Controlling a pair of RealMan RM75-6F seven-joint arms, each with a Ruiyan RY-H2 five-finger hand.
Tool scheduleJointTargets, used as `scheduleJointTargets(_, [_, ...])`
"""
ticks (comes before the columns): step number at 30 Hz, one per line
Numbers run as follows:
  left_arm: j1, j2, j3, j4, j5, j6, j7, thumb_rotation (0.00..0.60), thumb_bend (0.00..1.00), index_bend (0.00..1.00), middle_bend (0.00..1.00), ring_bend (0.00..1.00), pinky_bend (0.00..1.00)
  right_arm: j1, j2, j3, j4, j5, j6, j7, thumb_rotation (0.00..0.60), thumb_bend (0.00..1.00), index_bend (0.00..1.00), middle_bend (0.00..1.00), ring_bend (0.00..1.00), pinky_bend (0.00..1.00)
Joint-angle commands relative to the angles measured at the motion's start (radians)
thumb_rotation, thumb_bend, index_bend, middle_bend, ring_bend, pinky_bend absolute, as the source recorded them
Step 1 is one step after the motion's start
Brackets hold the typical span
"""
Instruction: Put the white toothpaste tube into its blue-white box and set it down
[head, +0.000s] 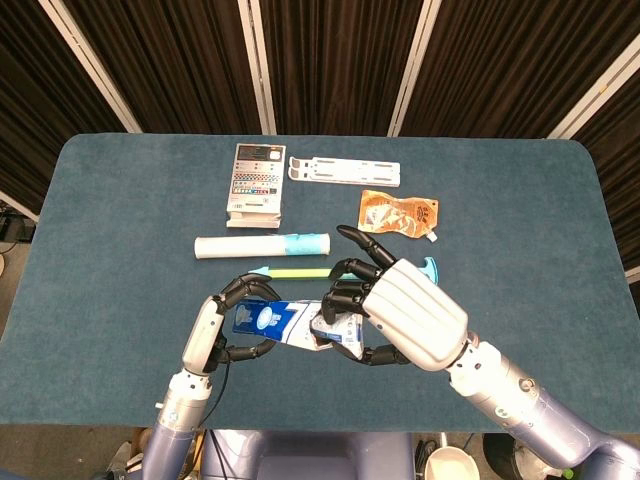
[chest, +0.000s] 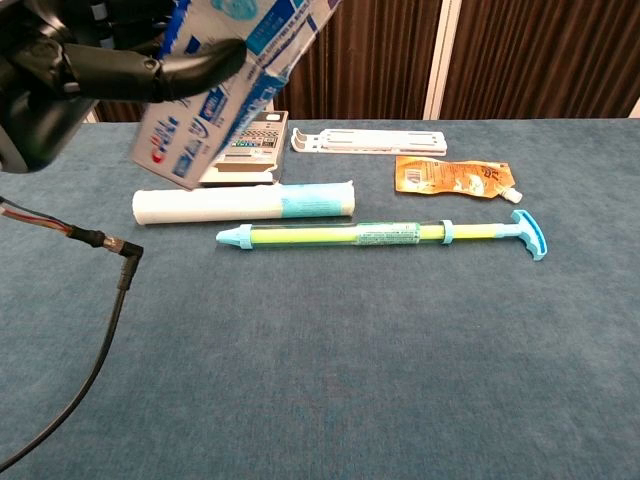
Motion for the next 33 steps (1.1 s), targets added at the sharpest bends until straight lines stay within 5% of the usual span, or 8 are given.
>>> scheduleJointTargets(1, [0.004,0.005,0.001,-0.002,0.007,0.006,-0.009,0.6,0.34,0.45,0.43,0.26,0.34,0.005,0.038,-0.004,0.0,-0.001,-0.043,0.04,0.6,0.3,0.24,0.22,0.15,0.0])
scheduleJointTargets(11, [0.01,0.011,-0.003,-0.012,0.02,0.015,-0.012,0.6,0.34,0.45,0.43,0.26,0.34,0.009,0.119,0.005,0.0,-0.025,-0.088,0.101,0.6,0.18,0.05,0.02,0.06,0.0])
scheduleJointTargets(33, [0.022,-0.001,0.003,-0.013,0.05,0.043,-0.073,0.6,0.34,0.45,0.44,0.26,0.34,-0.032,0.169,0.043,0.0,-0.024,0.019,0.124,0.6,0.17,0.04,0.0,0.04,0.0])
